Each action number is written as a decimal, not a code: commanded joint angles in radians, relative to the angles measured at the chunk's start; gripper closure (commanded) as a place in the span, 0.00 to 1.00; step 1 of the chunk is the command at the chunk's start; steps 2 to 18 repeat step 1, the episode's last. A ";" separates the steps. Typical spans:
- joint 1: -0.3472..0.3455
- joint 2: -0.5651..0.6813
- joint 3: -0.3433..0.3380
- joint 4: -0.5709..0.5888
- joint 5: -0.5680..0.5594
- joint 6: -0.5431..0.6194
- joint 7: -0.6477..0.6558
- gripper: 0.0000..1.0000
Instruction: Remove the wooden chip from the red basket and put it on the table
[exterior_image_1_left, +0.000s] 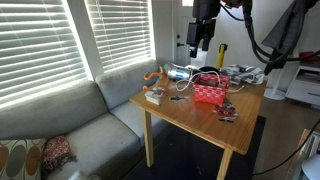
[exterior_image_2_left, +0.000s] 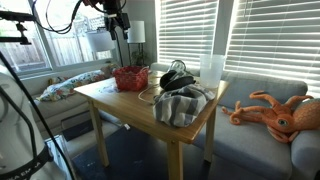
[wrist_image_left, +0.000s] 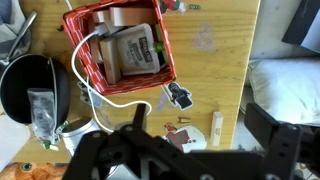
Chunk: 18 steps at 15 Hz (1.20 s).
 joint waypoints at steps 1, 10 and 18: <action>-0.014 0.001 0.012 0.003 0.004 -0.002 -0.003 0.00; -0.014 0.001 0.012 0.003 0.004 -0.002 -0.003 0.00; -0.014 0.001 0.012 0.003 0.004 -0.002 -0.003 0.00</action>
